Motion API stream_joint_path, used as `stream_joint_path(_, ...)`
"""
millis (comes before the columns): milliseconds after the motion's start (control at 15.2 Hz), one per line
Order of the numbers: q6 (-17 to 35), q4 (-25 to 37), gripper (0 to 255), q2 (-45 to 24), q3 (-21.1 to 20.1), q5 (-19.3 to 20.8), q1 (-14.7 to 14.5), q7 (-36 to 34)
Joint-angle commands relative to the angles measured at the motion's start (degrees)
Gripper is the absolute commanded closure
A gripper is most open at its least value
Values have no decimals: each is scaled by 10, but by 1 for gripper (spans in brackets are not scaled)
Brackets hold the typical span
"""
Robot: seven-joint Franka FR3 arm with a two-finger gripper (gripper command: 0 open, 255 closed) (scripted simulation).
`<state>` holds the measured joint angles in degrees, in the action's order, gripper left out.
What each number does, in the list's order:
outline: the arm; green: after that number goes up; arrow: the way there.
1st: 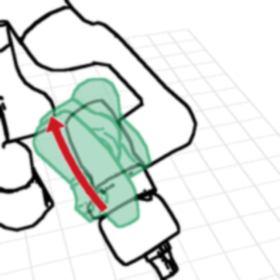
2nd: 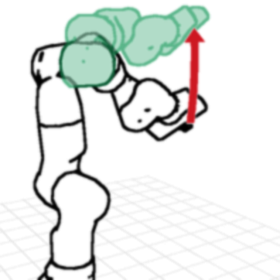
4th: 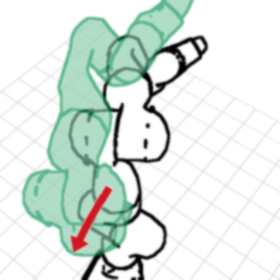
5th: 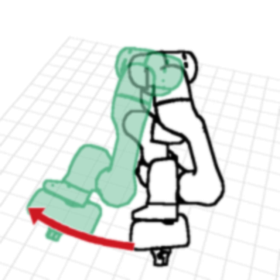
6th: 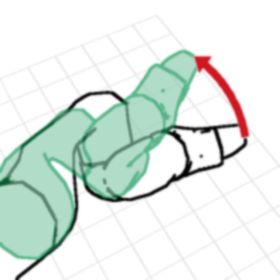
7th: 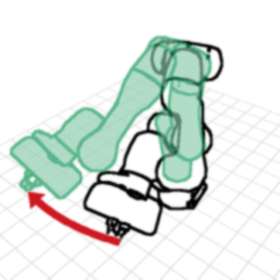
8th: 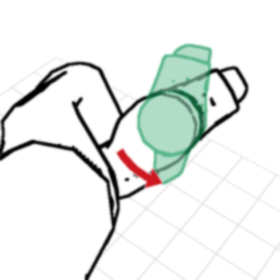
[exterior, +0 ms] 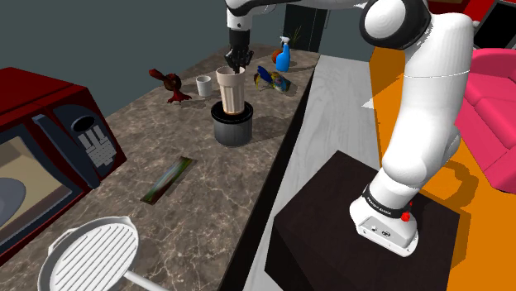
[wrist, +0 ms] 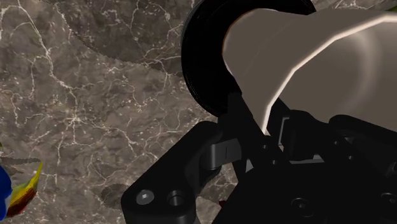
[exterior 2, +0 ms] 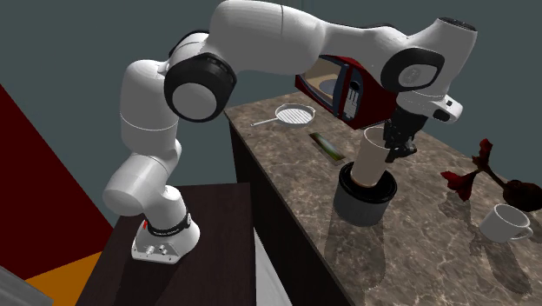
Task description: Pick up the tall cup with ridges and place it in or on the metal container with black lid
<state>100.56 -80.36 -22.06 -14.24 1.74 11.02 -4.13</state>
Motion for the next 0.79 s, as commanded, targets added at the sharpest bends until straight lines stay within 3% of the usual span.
stream_joint_path(0,0,0,255,0,0,0,0,0)
stream_joint_path(66,0,0,255,0,0,0,0,0)
stream_joint_path(132,0,0,0,0,0,0,0,0)
stream_joint_path(462,0,0,0,0,0,0,0,0)
stream_joint_path(726,-78,89,0,-11,0,2,-4,-1)
